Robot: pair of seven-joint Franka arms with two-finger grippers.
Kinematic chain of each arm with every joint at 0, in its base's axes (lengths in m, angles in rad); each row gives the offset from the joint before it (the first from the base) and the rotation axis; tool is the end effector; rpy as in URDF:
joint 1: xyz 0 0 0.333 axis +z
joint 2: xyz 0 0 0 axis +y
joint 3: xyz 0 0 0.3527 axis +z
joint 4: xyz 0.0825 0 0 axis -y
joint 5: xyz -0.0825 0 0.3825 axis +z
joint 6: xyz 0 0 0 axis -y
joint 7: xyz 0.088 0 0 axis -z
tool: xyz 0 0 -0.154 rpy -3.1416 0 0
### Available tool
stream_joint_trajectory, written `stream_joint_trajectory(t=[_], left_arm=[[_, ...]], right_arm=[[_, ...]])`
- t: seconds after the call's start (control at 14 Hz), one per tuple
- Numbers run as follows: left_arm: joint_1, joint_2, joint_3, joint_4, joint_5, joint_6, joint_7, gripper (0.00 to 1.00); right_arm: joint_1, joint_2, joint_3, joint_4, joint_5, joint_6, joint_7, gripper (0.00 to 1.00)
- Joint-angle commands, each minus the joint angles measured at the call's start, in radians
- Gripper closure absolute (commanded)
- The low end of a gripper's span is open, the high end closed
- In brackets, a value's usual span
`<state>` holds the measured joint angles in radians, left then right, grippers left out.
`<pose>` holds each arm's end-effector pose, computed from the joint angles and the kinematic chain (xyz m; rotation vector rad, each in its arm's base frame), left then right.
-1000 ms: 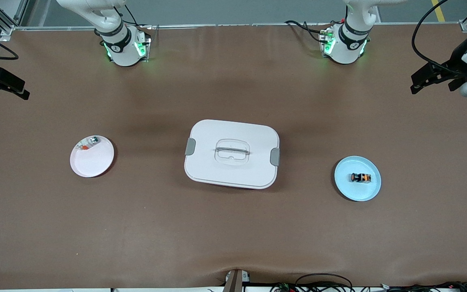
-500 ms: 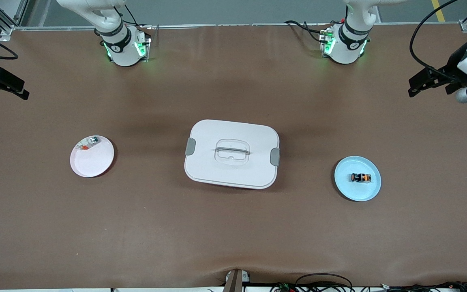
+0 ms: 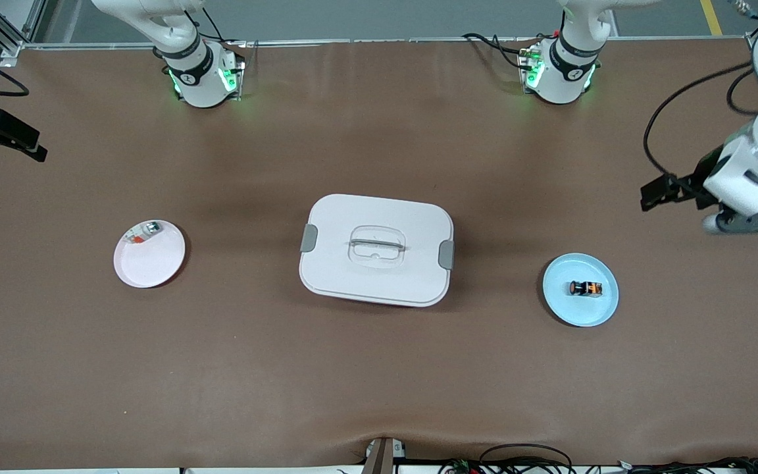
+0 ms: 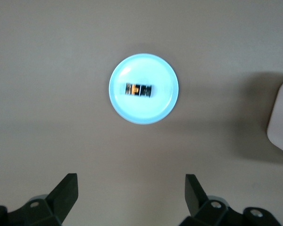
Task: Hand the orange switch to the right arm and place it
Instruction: 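Lower the left gripper and grasp the orange push-button switch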
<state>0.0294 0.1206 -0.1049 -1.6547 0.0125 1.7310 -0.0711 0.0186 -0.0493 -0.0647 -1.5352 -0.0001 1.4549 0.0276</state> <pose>0.5952 -0.0405 0.5189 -3.1380 0.0097 0.0683 0.5218 -0.0250 0.6473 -3.1357 0.1154 0.0488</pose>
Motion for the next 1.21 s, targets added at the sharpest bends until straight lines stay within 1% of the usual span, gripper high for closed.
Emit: stream_joint_trajectory(t=[0.0,0.14,0.21,0.36,0.57,0.86,1.14], left_arm=[[0.004,0.027,0.005,-0.101,0.004,0.170,0.066,0.00],[0.029,0.062,0.004,-0.164,0.004,0.283,0.138,0.00],[0.032,0.089,0.005,-0.178,0.004,0.314,0.177,0.00],[0.029,0.140,0.005,-0.194,0.004,0.369,0.189,0.00],[0.029,0.194,0.005,-0.252,0.026,0.519,0.206,0.00],[0.027,0.292,0.005,-0.260,0.032,0.651,0.208,0.00],[0.029,0.375,0.005,-0.261,0.030,0.745,0.185,0.00]], right_arm=[[-0.011,0.008,0.011,0.021,-0.006,-0.011,0.009,0.00],[-0.011,0.008,0.011,0.021,-0.006,-0.011,0.009,0.00],[-0.011,0.008,0.011,0.021,-0.006,-0.011,0.009,0.00],[-0.011,0.008,0.011,0.021,-0.006,-0.011,0.009,0.00],[-0.011,0.008,0.011,0.021,-0.006,-0.010,0.009,0.00],[-0.011,0.008,0.011,0.023,-0.006,-0.010,0.009,0.00],[-0.011,0.008,0.011,0.021,-0.006,-0.010,0.009,0.00]])
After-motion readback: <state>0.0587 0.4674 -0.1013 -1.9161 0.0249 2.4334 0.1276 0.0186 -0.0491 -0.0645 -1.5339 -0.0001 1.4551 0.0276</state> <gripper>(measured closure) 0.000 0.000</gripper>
